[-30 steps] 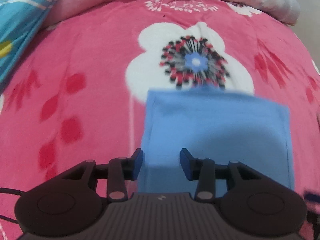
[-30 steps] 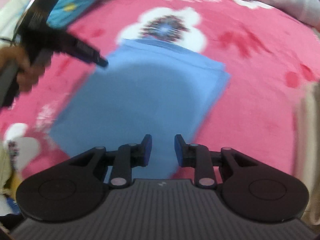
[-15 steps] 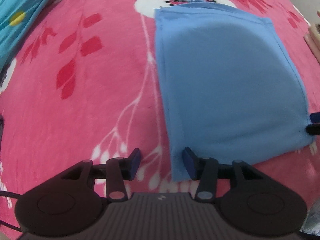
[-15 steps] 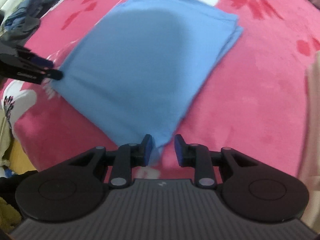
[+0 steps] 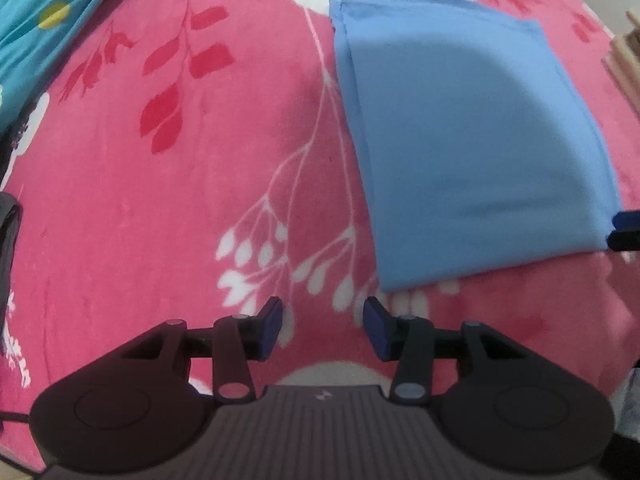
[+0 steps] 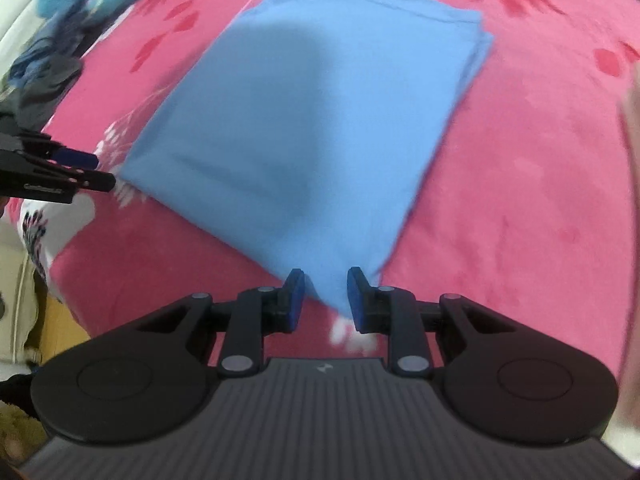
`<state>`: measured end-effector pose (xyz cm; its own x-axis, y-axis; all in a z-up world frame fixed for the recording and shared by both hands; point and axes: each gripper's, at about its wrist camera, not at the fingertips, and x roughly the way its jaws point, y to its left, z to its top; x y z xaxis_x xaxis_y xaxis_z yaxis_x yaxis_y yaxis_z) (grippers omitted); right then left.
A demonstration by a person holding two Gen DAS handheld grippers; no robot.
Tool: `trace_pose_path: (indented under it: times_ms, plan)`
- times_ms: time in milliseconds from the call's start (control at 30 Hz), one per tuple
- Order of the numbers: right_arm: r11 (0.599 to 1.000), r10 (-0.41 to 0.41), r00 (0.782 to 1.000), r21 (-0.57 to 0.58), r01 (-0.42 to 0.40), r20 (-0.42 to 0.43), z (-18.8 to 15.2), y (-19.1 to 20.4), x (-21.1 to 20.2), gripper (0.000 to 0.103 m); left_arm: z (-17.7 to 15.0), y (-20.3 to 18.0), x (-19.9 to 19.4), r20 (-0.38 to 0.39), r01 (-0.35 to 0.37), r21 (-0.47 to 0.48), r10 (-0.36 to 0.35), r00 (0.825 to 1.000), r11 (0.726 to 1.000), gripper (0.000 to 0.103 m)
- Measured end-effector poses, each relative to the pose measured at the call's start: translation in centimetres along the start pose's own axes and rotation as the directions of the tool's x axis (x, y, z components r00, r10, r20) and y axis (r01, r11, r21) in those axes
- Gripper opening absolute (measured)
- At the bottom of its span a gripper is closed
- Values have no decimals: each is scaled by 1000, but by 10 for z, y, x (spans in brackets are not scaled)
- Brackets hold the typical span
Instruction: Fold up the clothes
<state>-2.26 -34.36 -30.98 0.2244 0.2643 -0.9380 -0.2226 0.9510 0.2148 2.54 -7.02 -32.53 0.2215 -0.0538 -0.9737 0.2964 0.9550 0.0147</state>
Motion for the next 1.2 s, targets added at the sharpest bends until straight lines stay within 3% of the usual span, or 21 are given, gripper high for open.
trace_pose_path:
  times_ms: [133,233,333,467,600,700,833,933,1033,1133,1200]
  plan:
    - [999,-37,998,1,37,49,11,20,0,23,18,-6,-9,67,70,50,-73,995,996,48]
    - [996,-88,994,29,86,66,16,28,12,23,27,-26,6,34,92,131,-97,995,987,49]
    - [980,-151,988,132,152,-17,-3,12,19,23,19,-35,22,29,76,194,-84,996,978,52]
    - [904,-248,958,319,283,-145,-34,-5,-18,23,17,-23,2,17,55,210,-60,998,976,51]
    - [858,-221,972,457,233,-81,-39,14,-81,24,23,-11,-50,67,20,215,-35,997,976,51]
    - [831,-196,981,532,164,4,-29,41,-123,28,37,-10,-108,149,55,178,-83,985,983,55]
    - [808,-190,975,582,90,113,-4,74,-167,38,57,-9,-181,243,117,90,-136,961,989,70]
    - [831,-189,967,553,63,173,20,93,-200,50,66,-12,-236,293,102,44,-111,950,994,78]
    - [860,-201,953,507,61,226,40,107,-227,61,71,-13,-277,356,107,5,-102,929,994,94]
    - [896,-200,945,439,69,260,53,121,-244,72,71,-15,-306,421,91,-47,-62,905,995,96]
    - [913,-212,934,400,84,289,52,130,-254,75,71,-20,-316,439,59,-94,-11,898,994,96]
